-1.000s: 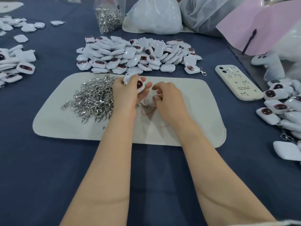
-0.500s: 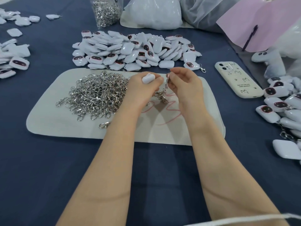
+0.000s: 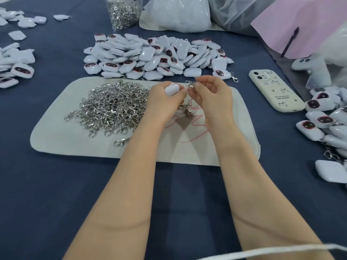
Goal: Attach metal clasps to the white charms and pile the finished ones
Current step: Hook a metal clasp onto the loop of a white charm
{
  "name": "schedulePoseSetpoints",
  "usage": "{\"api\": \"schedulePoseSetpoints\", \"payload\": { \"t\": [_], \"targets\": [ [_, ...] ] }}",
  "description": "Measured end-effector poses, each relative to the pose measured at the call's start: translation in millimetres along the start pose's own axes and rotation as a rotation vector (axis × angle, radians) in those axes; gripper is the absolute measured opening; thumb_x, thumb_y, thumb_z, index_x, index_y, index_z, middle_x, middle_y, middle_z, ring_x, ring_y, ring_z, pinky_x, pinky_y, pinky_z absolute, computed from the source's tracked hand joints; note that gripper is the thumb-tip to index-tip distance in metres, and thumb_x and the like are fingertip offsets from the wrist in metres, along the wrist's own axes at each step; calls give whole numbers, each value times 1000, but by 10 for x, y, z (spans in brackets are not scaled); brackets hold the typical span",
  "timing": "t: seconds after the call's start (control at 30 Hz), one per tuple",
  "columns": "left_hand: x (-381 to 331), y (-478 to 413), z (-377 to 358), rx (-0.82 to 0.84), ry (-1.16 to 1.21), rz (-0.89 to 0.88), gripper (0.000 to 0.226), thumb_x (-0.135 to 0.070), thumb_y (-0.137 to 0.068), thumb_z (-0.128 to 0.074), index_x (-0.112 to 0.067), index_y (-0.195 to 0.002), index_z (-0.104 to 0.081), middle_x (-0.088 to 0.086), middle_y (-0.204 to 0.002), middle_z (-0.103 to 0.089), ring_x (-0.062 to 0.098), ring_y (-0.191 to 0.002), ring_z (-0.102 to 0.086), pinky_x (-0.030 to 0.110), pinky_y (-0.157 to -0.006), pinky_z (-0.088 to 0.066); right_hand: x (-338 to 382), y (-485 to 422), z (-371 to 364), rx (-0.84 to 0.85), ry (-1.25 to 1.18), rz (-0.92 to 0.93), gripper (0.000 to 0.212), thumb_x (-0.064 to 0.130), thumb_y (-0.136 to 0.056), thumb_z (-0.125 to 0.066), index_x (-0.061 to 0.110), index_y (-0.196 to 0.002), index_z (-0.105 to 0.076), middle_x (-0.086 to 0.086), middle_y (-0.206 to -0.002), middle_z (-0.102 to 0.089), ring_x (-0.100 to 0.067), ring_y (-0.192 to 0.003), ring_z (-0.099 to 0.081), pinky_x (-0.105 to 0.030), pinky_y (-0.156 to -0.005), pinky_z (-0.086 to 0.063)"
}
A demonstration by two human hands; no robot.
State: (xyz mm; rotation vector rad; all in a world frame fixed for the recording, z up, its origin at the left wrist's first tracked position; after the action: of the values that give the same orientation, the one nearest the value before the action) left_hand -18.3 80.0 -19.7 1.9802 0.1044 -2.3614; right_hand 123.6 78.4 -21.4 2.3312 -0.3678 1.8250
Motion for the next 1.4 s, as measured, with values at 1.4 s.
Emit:
{"api": "schedulePoseSetpoints", "payload": {
  "t": [1.4],
  "targets": [
    [-135,-60,79,-132,-141,-226,7,-8,-84,-62,-10,-88,-68,-5,-69,-60,11,-62,-53,24,-64,-45,60,53,-186,100,530,257,7,10,-90,-55,16,-88,-59,13,-75,-61,-1,-70,-58,-7,-59,-42]
  ]
}}
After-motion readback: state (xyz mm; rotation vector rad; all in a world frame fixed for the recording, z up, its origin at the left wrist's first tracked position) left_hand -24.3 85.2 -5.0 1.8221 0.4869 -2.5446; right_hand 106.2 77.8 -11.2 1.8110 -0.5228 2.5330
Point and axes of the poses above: each hand's wrist, its own y-axis away from the middle knuckle, its own z-axis out of the back of the hand, x = y × z, the point moved 9 cm from there along -y, towards the middle knuckle
